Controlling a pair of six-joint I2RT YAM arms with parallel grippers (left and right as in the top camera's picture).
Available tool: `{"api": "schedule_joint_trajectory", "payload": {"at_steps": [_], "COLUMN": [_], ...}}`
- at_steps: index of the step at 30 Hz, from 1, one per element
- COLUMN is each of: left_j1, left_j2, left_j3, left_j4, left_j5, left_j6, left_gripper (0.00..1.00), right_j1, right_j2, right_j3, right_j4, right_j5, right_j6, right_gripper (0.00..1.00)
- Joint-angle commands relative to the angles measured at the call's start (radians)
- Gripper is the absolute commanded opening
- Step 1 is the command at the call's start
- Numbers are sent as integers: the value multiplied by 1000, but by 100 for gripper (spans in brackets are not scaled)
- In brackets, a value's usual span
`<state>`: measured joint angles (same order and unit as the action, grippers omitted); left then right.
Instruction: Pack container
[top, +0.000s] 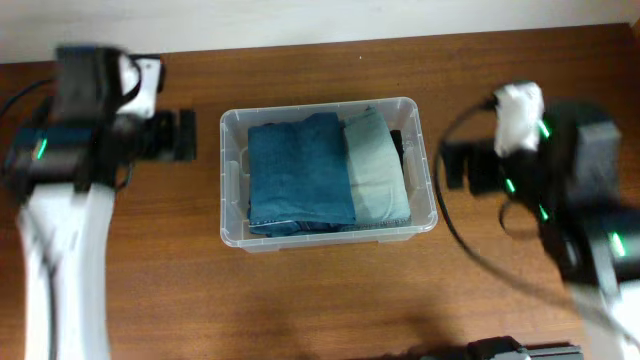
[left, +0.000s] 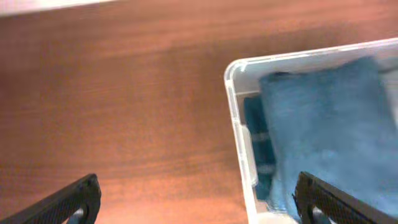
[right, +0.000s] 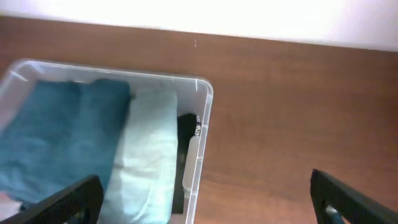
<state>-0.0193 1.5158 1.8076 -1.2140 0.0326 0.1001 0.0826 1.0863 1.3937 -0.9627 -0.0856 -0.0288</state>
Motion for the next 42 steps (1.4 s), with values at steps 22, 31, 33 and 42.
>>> {"api": "schedule_joint_trajectory", "payload": {"at_steps": [22,31,33,42], "left_j1": [2,2,2,2], "left_j2": [-1134,-1134,-1134,-1134], "left_j3": [-1017,-1017,-1017,-1017], "left_j4": [76,76,76,76], "left_j5": [-3,-3,-3,-3], "left_j6": [-44,-44,-44,-44], "left_gripper": [99,99,99,99], "right_j1": [9,9,6,-32], "right_j2": [-649,-650,-657,-975], "right_j3": [-549,-549,-550,-768], "right_j4": [-68,-111,-137,111], "right_j5": [42,42,48,45], "right_j6": [11,10,6,6], "right_gripper": [98,98,98,98]}}
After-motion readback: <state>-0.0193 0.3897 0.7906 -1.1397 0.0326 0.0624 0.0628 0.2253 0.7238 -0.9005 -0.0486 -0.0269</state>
